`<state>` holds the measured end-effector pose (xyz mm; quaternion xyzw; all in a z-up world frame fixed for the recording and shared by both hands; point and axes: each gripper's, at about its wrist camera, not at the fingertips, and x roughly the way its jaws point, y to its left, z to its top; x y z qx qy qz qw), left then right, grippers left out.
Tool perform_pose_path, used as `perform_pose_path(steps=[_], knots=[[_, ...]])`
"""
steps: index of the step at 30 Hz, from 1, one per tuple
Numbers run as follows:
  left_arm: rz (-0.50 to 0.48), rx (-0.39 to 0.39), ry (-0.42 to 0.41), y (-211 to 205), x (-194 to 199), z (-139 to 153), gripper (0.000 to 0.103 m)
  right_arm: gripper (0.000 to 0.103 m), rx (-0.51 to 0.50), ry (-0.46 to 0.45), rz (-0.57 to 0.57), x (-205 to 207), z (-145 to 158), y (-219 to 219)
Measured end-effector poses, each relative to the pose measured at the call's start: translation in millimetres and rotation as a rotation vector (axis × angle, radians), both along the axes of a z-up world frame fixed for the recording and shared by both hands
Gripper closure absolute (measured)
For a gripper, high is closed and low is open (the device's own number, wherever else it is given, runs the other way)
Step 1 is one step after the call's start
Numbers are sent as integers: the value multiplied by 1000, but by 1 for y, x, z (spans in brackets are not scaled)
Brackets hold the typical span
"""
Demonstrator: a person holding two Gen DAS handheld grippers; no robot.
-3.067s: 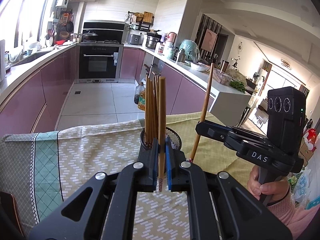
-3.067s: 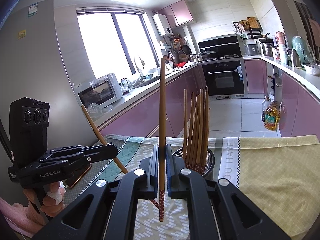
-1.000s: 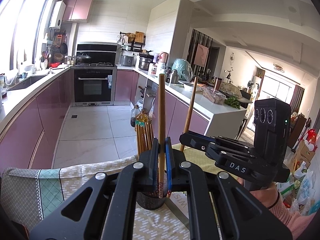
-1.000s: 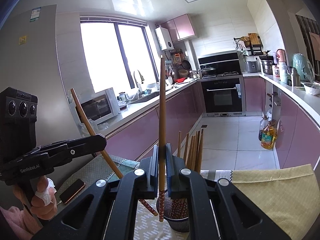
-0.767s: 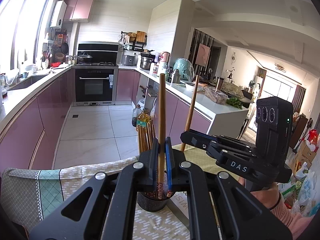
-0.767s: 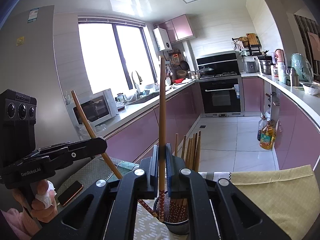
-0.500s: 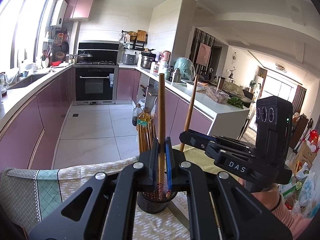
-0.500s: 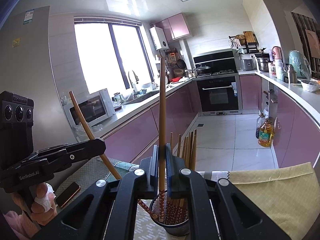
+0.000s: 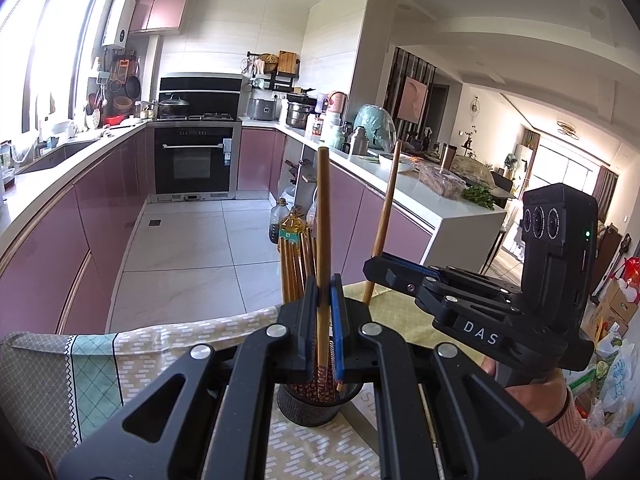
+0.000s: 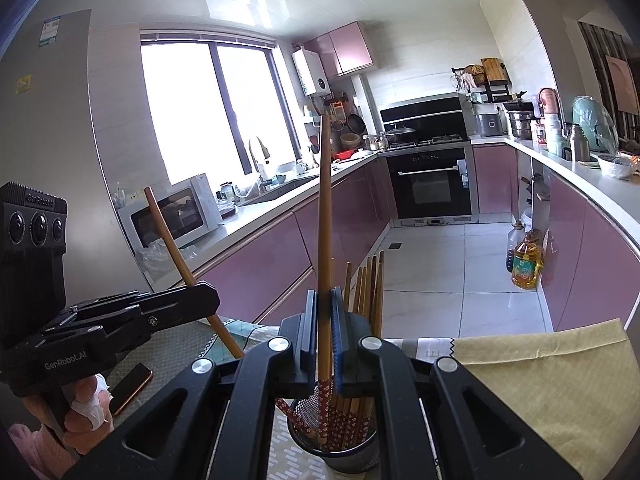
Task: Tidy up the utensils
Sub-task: 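Lower the left gripper's chopstick into the mesh cup while the right gripper brings its chopstick over, then lower the right gripper's chopstick into the mesh cup beside the left gripper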
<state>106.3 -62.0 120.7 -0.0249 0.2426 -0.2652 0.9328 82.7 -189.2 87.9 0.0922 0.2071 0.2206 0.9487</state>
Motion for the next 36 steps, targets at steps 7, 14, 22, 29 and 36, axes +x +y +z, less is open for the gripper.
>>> perform_pose_path(steps=[7,14,22,29,36], knots=[[2,9,15,-3,7,-5,96,97,-7,13,-9,3,-7,2],[5,17,32,-4,17,-10,96,97,-12,29,-15,8,-13,4],[7,29,52,-6,25,-20,96,97,-10,54,-11,13,-21,6],[8,34,65,-9,32,-25,96,97,-12,65,-10,16,-24,6],[9,44,69,-11,35,-33,96,97,-15,76,-8,16,-29,8]])
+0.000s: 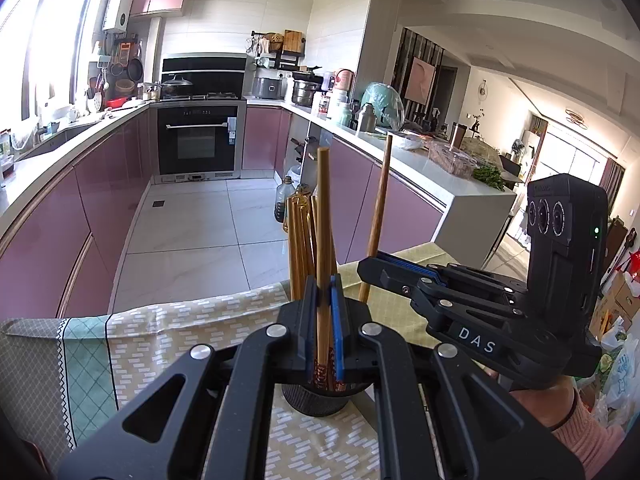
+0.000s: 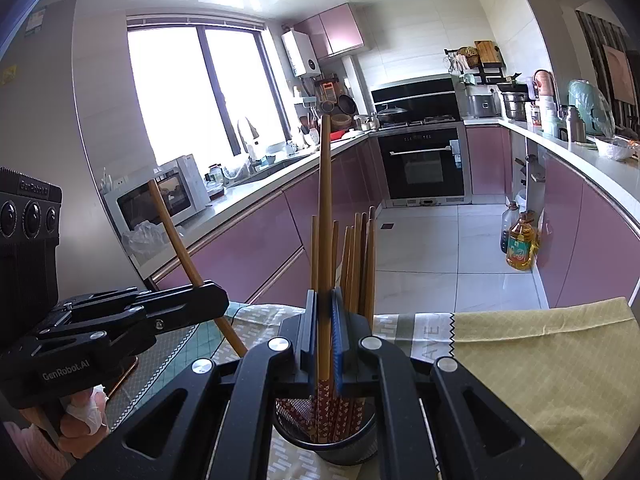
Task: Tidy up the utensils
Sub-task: 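Lower the right gripper's chopstick into the mesh cup beside the left gripper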
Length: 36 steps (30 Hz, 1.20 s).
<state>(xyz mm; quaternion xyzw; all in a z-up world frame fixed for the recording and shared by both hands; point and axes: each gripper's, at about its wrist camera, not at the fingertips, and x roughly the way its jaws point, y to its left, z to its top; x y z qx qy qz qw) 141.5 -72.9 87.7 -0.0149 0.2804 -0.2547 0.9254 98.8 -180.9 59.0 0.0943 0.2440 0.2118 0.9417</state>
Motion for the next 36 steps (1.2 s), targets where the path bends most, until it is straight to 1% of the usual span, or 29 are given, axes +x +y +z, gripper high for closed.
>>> perform_pose_path(steps=[11,36], knots=[[-3,3,15,-2,5,-11,96,97,-6,12,0,-1,-6,0],[-14,30,45,-11,13,-24,96,97,-3,36,-3,3,-19,1]])
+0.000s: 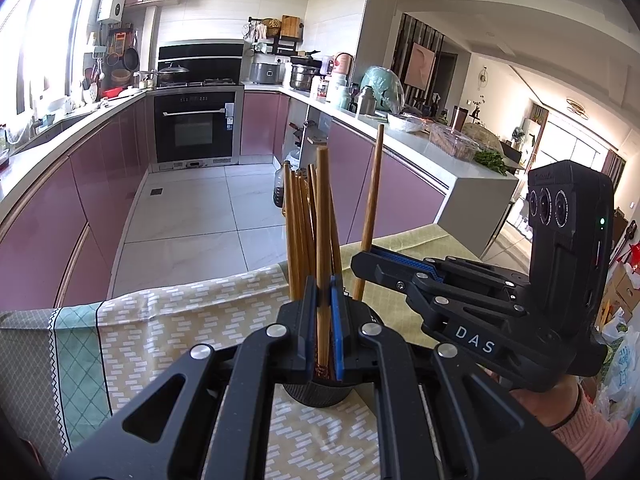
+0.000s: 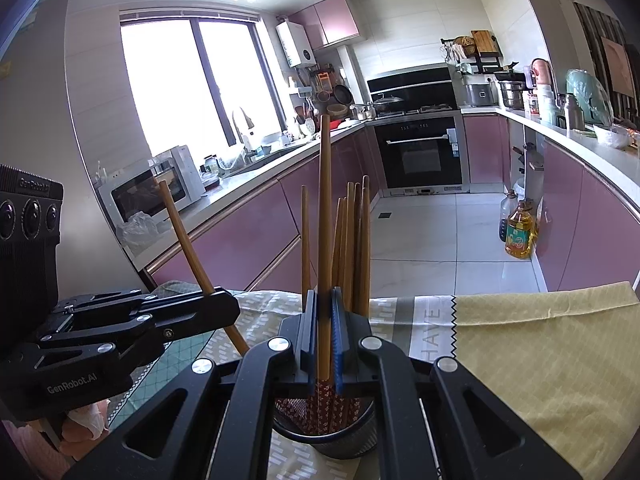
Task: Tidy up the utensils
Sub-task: 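Lower the right gripper's chopstick into the mesh cup beside the left gripper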
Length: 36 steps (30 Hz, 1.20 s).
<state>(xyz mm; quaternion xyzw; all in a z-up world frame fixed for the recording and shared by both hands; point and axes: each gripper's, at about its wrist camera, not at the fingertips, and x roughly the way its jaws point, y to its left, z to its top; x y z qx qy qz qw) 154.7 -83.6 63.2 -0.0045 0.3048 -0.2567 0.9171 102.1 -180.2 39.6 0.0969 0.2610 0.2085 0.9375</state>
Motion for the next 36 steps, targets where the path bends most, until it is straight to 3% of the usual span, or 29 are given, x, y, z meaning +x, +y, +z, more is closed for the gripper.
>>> perform_pose_path(steps=[36], knots=[[5,13,29,-8,20,-8,96,97,-3,37,8,8,-15,2]])
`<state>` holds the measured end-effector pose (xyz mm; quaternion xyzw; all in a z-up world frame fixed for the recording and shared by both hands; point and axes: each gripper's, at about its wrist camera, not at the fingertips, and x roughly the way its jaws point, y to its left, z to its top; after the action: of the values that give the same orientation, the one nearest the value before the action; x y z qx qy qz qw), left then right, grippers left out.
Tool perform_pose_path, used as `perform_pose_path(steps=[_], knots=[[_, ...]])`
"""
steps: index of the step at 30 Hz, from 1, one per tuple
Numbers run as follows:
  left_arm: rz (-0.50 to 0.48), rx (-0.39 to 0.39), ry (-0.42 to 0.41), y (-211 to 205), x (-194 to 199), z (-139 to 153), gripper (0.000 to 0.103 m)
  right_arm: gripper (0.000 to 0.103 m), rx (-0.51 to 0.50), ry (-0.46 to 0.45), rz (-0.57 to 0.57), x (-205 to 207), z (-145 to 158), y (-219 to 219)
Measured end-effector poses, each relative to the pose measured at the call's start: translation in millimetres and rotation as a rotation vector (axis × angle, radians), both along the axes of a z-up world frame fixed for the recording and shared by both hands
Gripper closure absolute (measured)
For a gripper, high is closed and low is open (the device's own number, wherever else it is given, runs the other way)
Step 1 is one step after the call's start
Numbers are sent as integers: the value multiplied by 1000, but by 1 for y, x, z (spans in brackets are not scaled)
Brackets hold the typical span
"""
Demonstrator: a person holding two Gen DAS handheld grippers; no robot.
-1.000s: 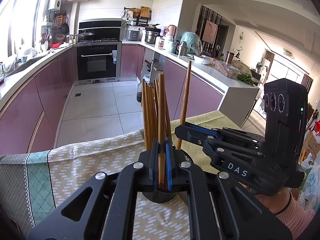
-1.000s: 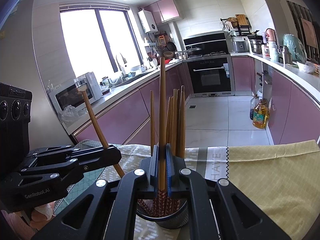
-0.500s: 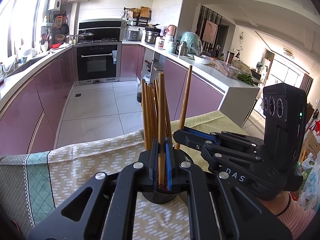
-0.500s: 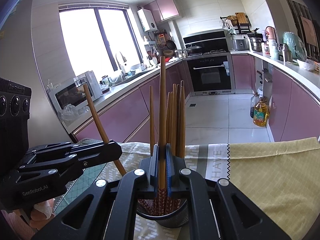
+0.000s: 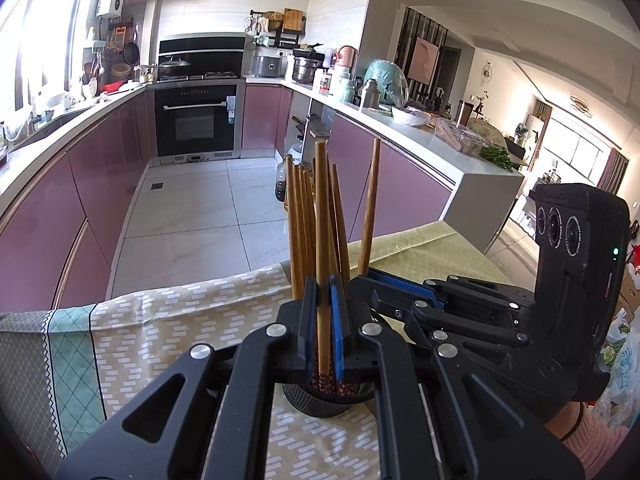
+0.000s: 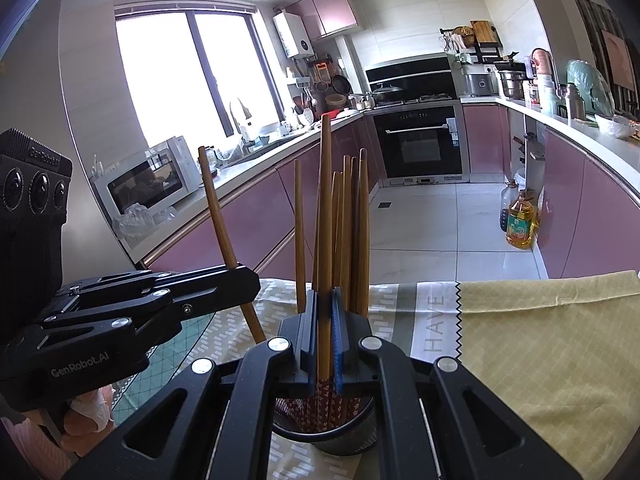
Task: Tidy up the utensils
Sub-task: 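Lower the right gripper's chopstick into the mesh cup beside the left gripper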
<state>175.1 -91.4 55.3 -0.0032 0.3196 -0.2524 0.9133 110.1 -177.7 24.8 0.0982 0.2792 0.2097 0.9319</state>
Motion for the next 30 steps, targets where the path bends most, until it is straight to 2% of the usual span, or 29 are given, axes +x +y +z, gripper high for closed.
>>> perform_pose_path(steps=[30], knots=[[14,28,49,-17,34,-23,95,97,3,38,-3,16,-6,-1]])
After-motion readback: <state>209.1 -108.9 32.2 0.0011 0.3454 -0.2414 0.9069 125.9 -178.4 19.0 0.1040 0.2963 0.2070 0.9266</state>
